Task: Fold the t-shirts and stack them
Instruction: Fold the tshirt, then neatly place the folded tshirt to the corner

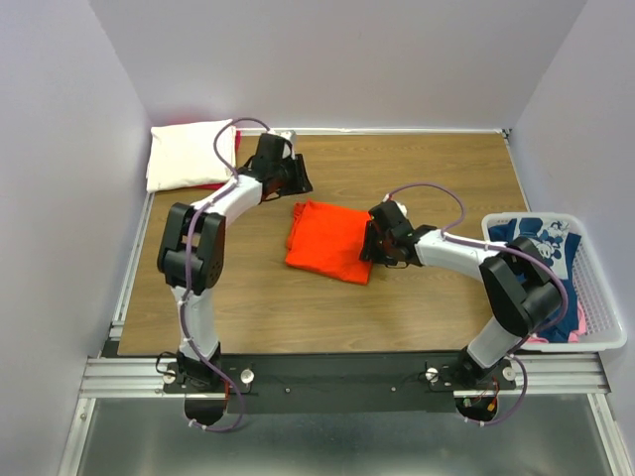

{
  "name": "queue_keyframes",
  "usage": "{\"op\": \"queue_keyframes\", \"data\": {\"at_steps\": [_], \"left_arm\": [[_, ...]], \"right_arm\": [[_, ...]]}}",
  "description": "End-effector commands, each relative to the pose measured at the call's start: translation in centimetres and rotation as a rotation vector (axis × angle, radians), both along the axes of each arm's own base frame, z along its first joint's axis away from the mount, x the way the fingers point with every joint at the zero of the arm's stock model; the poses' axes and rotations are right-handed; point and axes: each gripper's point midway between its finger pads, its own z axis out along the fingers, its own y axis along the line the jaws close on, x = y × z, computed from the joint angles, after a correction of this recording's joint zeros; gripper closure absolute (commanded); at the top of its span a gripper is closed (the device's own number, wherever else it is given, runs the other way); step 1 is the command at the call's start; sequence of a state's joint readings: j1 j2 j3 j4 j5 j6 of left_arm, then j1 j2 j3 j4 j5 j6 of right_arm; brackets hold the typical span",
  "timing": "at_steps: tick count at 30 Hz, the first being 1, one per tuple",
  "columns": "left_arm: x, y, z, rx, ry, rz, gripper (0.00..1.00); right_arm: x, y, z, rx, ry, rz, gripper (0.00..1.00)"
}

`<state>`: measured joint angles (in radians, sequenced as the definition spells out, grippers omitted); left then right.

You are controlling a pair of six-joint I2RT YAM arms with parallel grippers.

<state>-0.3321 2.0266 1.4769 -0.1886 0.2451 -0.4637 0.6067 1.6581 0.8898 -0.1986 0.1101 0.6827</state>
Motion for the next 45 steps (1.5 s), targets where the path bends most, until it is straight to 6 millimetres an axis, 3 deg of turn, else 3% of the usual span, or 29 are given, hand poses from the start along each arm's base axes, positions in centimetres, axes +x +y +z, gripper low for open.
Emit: {"op": "queue_keyframes", "data": {"at_steps": [1,2,4,5,7,12,19,20,29,37,45], "left_arm": [[-0.3,2.4,5.9,-0.012,-0.104,0.034,0.48],[-1.4,3.2,4.7,-0.021,-0.073,0.039,0.45],[-2.7,3.5,5.1,-0.054,-0.077,0.037,0.43],[-4.0,3.6,3.7,-0.066,-0.047,0.029,0.42],[-5.2,3.7,3.6,-0.075,-0.042,0.024,0.41],[-8.0,3.6,1.1,-0.105,0.005,-0.017,0.34],[-8.7,3.6,0.0,-0.137,0.040,-0.066,0.31],[-8.6,3.9,-0.2,-0.129,0.038,-0.065,0.15],[-9.0,4.5,-2.0,-0.074,0.083,-0.084,0.15],[-10.1,3.3,-4.7,-0.131,0.162,-0.131,0.15],[-10.5,1.1,-5.9,-0.238,0.213,-0.175,0.15]], "right_arm": [[-0.4,-0.8,1.1,0.000,0.029,-0.001,0.43],[-0.1,-0.8,1.6,0.015,0.028,0.000,0.40],[0.7,-1.1,3.0,0.038,0.001,-0.011,0.38],[0.9,-1.2,3.6,0.044,-0.006,-0.013,0.38],[2.3,-1.2,5.4,0.062,-0.049,-0.026,0.38],[5.0,-1.5,6.3,0.055,-0.066,-0.046,0.38],[8.2,-3.2,4.6,0.040,-0.034,-0.105,0.43],[8.8,-3.4,4.1,0.036,-0.026,-0.107,0.45],[10.4,-3.9,0.5,-0.004,0.036,-0.106,0.61],[13.6,-5.5,-1.0,-0.017,0.041,-0.133,0.62],[14.3,-5.6,-1.8,-0.011,0.052,-0.130,0.63]]}}
